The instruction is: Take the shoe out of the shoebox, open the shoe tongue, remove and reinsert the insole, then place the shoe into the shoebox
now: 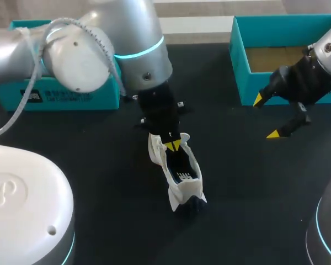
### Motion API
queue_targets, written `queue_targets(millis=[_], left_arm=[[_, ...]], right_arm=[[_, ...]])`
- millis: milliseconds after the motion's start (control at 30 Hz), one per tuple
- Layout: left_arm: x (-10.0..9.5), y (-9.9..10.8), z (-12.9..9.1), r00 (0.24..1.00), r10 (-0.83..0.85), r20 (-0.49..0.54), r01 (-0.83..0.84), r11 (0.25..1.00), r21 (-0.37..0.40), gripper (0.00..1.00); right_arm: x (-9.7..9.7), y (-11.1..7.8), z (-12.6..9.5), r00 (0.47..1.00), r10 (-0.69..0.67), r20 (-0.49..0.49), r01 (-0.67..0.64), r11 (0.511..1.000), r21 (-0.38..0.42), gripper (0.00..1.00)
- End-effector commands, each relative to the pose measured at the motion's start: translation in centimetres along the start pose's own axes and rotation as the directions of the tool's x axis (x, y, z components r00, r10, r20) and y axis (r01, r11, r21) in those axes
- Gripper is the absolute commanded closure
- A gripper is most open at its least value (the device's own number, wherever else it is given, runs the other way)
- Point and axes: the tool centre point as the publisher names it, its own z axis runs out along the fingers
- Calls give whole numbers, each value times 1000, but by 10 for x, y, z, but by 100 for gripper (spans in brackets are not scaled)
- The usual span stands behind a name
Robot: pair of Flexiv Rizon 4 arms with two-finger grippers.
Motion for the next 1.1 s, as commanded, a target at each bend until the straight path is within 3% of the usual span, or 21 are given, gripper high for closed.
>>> queue_targets(millis=[33, 167, 367, 700, 1100], left_arm=[[-2, 2, 0, 1000, 0, -29, 0, 1000, 1, 100], [-2, 2, 0, 1000, 0, -29, 0, 1000, 1, 100], [-2, 2, 36, 993, -90, -73, 86, 995, -53, 100], [2, 12, 59, 967, -232, -103, 225, 972, -73, 100], [2, 12, 59, 967, -232, -103, 225, 972, -73, 100]], right_arm=[[1, 0, 1, 1000, 1, 1, -1, 1000, 3, 0], [1, 0, 1, 1000, 1, 1, -1, 1000, 3, 0], [1, 0, 1, 1000, 1, 1, -1, 1000, 3, 0], [1, 0, 1, 1000, 1, 1, -1, 1000, 3, 0], [1, 0, 1, 1000, 1, 1, -1, 1000, 3, 0]])
